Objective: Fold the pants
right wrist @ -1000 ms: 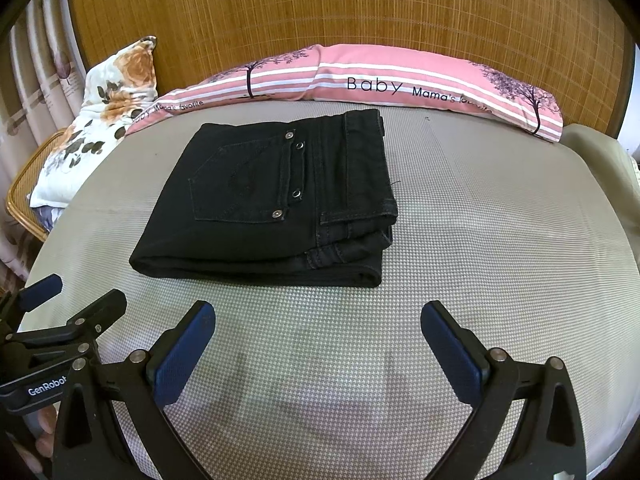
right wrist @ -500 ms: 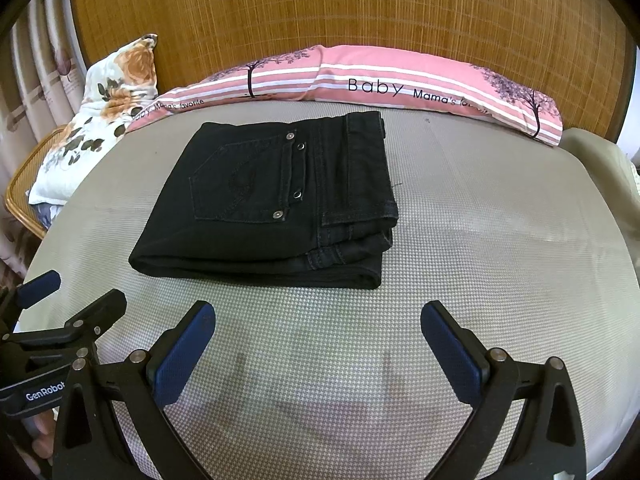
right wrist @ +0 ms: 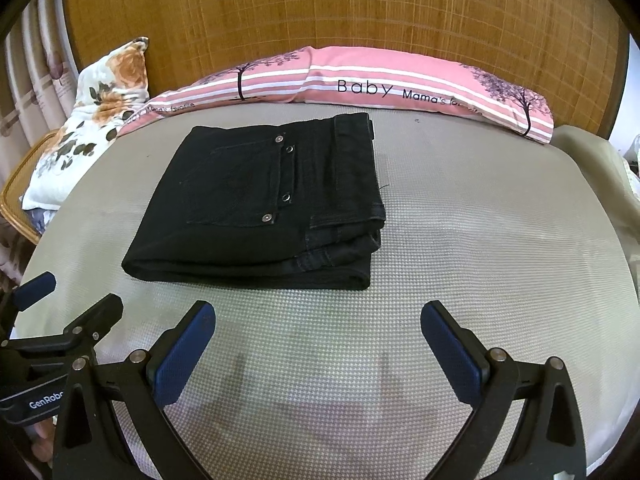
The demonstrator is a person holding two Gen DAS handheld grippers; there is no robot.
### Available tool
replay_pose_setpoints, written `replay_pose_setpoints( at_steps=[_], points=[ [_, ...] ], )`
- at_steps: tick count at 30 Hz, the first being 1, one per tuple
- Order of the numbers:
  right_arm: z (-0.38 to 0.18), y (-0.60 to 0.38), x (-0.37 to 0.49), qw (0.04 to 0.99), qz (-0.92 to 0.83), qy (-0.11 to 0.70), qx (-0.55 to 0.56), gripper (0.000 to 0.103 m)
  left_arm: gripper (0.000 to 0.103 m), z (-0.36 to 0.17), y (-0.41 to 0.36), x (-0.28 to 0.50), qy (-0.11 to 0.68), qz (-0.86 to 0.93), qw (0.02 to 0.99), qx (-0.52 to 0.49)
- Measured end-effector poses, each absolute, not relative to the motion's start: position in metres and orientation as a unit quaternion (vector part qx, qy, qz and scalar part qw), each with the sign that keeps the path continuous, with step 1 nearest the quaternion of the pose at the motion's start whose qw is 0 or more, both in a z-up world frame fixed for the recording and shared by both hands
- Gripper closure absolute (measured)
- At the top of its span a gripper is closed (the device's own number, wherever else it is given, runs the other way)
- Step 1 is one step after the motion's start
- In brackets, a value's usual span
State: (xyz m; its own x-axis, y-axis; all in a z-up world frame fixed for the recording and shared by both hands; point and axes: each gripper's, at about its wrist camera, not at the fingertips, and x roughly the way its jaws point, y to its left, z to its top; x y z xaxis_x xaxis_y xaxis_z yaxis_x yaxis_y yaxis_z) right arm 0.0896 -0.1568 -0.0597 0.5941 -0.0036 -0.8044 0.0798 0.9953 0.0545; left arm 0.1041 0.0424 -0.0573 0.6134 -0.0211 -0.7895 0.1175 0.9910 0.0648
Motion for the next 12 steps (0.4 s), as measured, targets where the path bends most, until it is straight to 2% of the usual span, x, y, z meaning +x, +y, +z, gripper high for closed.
replay_pose_setpoints(
  at_steps=[12],
  points=[
    [-0.0583,-0.1603,0.0943,0.89,-0.037,0.453,0.045,0.001,0.001,-0.0596,0.0494,0.114,0.449,-0.051,0.891,0.037]
  ],
)
